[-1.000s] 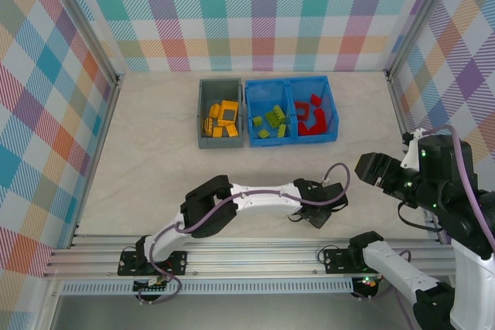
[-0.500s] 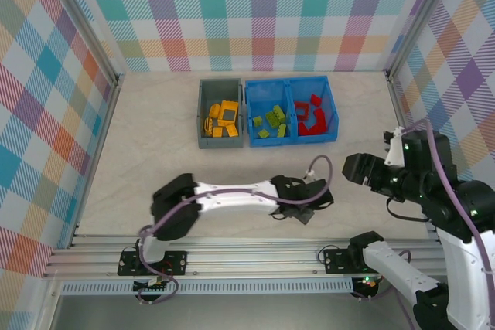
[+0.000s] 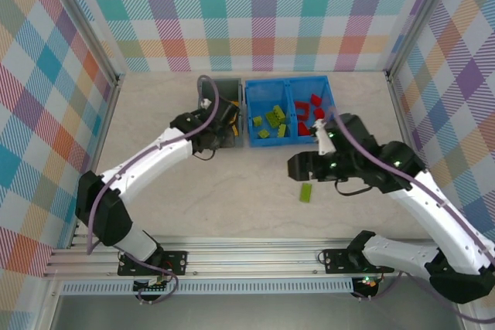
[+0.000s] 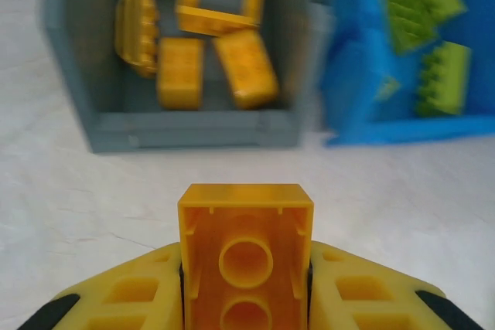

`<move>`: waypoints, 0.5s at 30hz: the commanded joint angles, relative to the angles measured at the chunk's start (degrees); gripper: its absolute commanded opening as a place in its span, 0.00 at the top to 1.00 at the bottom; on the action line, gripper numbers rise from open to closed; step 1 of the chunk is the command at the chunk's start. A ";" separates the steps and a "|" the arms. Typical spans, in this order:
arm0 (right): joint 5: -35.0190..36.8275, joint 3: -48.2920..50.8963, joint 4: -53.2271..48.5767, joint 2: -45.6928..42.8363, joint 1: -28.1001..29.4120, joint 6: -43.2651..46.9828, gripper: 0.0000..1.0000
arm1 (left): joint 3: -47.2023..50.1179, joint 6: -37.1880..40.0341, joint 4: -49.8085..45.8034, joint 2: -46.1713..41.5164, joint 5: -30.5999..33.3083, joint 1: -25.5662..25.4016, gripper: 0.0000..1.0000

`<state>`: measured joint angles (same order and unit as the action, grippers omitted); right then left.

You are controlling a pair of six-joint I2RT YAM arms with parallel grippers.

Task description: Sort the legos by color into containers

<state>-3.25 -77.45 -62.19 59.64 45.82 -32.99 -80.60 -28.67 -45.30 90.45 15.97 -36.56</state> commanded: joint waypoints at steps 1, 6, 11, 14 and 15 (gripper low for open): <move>7.52 2.07 10.87 2.16 7.48 -2.96 0.30 | -4.39 1.69 -2.81 5.53 -0.81 4.34 0.75; 17.54 -0.64 17.49 7.21 18.40 -3.16 0.29 | -11.86 1.82 -2.71 15.19 -2.68 8.57 0.75; 21.88 -1.04 18.54 7.74 21.57 -4.77 0.29 | -21.66 1.51 -6.48 25.10 0.19 9.43 0.75; 22.34 -0.13 17.79 6.47 21.72 -5.30 0.29 | -23.62 0.40 -6.44 28.15 -0.83 10.40 0.75; 22.56 0.31 17.47 5.92 21.74 -5.54 0.29 | -24.34 0.18 -6.91 29.01 -0.46 10.41 0.76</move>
<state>16.12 -76.34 -45.89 67.79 67.22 -36.97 -102.37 -27.66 -48.73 118.02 14.66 -27.42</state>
